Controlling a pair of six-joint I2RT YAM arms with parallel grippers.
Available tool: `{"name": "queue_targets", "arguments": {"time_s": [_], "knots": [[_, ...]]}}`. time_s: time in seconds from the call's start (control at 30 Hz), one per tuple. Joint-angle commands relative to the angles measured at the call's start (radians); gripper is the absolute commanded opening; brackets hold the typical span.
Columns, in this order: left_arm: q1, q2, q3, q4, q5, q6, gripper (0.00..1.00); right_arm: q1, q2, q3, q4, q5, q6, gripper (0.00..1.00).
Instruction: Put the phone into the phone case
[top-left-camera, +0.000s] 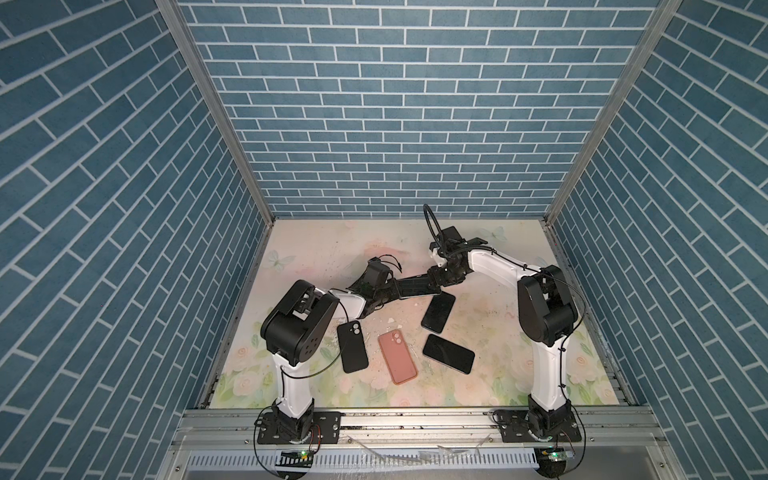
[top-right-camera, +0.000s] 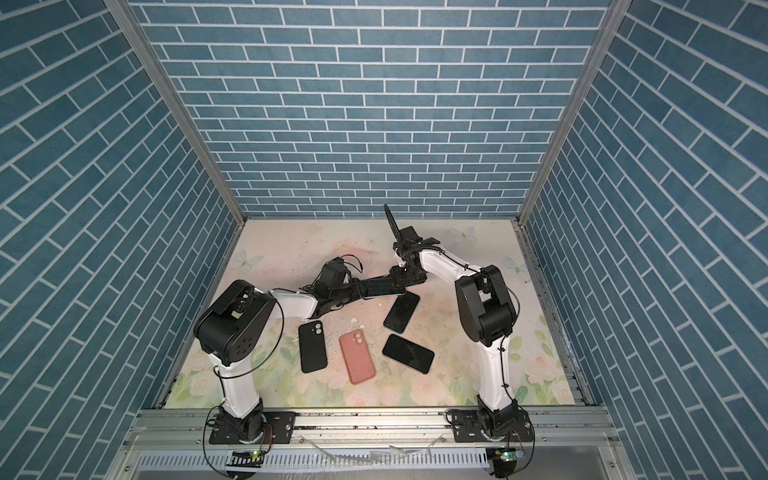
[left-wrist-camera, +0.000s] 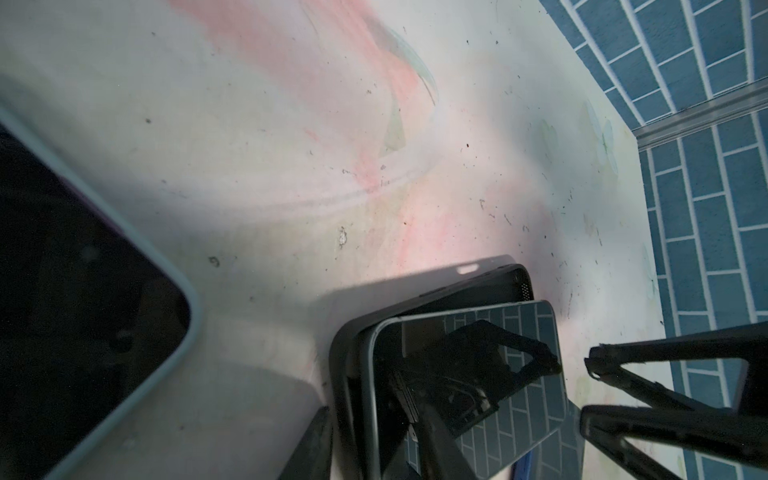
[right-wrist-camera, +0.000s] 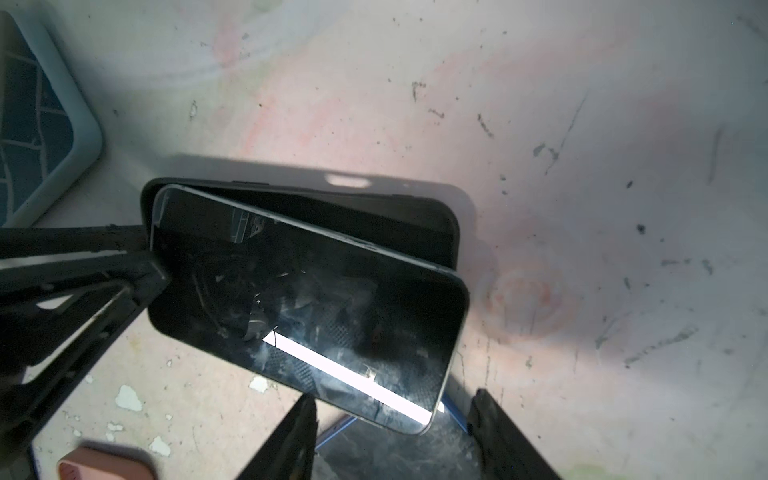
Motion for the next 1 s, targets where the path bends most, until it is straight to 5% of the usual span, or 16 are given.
{"name": "queue_targets", "arguments": {"time_s": [0.0,0.97], "knots": [[0.006,-0.001,0.021,-0.031,-0.011,0.023,0.34,-0.011,0.029,-0.01,0.023,-0.052,0.011,0.6],[0.006,0.039,0.044,-0.04,-0.005,0.021,0.23,-0.061,-0.008,-0.083,0.157,-0.352,0.009,0.53]]}}
